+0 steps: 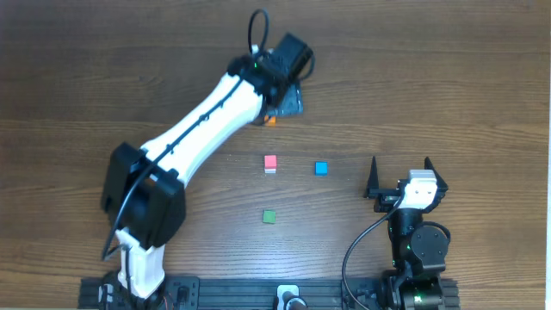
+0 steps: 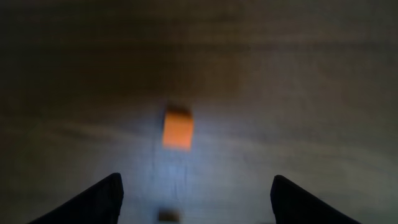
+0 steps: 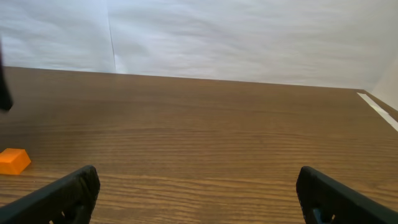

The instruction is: Stack Cubes

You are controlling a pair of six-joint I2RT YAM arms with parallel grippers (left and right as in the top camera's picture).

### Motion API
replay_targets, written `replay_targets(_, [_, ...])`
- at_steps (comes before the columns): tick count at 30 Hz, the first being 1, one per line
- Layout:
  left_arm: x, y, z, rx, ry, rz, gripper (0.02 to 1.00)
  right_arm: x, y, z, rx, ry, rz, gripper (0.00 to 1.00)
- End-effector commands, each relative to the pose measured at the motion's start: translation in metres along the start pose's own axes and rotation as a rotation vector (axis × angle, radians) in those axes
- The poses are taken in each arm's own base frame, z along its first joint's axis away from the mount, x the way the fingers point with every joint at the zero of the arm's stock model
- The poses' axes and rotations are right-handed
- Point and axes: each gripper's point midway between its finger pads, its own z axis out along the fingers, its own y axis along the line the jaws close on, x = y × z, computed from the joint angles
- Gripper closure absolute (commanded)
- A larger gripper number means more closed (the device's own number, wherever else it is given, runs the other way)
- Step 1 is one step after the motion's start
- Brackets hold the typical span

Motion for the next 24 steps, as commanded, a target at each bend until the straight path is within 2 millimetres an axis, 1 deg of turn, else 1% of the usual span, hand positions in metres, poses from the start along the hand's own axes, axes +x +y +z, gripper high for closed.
replay_targets(1, [-0.009,0.012,0.041,-0.073,0.054,0.043,0.268,0.002,0.002,0.0,-0.01,-0.001,-0.005,0.007])
replay_targets(5, [0.001,0.016,0.063,-0.1,0.099,0.064,0.29,0.002,0.002,0.0,-0.009,-0.001,-0.005,0.007])
replay_targets(9, [0.01,0.013,0.077,-0.107,0.127,0.106,0.31,0.002,0.002,0.0,-0.01,-0.001,-0.005,0.009])
replay_targets(11, [0.012,0.01,0.082,-0.103,0.126,0.127,0.318,0.002,0.002,0.0,-0.01,-0.001,-0.005,0.009])
replay_targets(16, [0.01,0.006,0.086,-0.092,0.114,0.138,0.329,0.002,0.002,0.0,-0.009,-0.001,-0.005,0.007])
replay_targets(24, [0.013,0.008,0.09,-0.097,0.126,0.158,0.354,0.002,0.002,0.0,-0.009,-0.001,-0.005,0.009])
